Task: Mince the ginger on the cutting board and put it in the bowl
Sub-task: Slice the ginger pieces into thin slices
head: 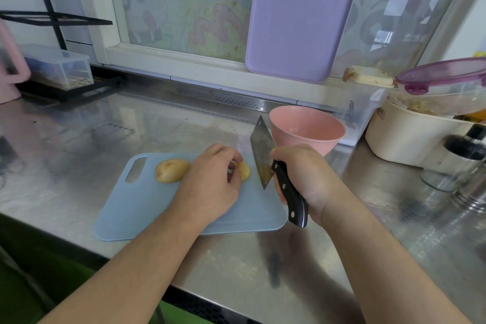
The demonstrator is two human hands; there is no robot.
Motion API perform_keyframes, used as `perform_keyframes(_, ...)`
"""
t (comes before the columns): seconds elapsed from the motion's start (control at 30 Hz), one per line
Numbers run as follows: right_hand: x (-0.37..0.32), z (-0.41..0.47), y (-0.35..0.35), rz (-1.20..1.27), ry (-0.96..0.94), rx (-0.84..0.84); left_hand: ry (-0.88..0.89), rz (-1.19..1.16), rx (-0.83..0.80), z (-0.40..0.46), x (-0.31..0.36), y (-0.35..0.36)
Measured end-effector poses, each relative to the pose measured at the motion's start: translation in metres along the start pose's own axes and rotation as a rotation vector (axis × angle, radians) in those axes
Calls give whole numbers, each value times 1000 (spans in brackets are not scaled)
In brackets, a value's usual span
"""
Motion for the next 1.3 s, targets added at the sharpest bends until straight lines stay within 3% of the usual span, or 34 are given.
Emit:
perform_keyframes(0.37, 8, 3, 3, 90, 98, -49, -15, 15, -20, 0, -1, 3)
perform_keyframes(0.57, 8, 1, 5, -26, 90, -100, -10, 9, -22, 0, -1, 4)
perform_keyframes(0.83, 3, 4, -4, 128, 74, -73, 0, 6, -9, 1, -2, 6)
perform_keyframes(1.03, -4, 1, -5, -72, -75, -50, 5, 28, -33, 0, 0, 8)
perform_keyframes(1.3, -1, 3, 2, -196, -80, -33, 37, 183, -86, 0, 10, 10)
Point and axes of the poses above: each hand's wrist, its own z-axis towards the middle knuckle, its own y-axis out of the palm, x = y × z, the point moved 3 cm from there along z, towards the middle knuckle, and after that the axes turned 10 degrees about z, right-handed, at the moved point
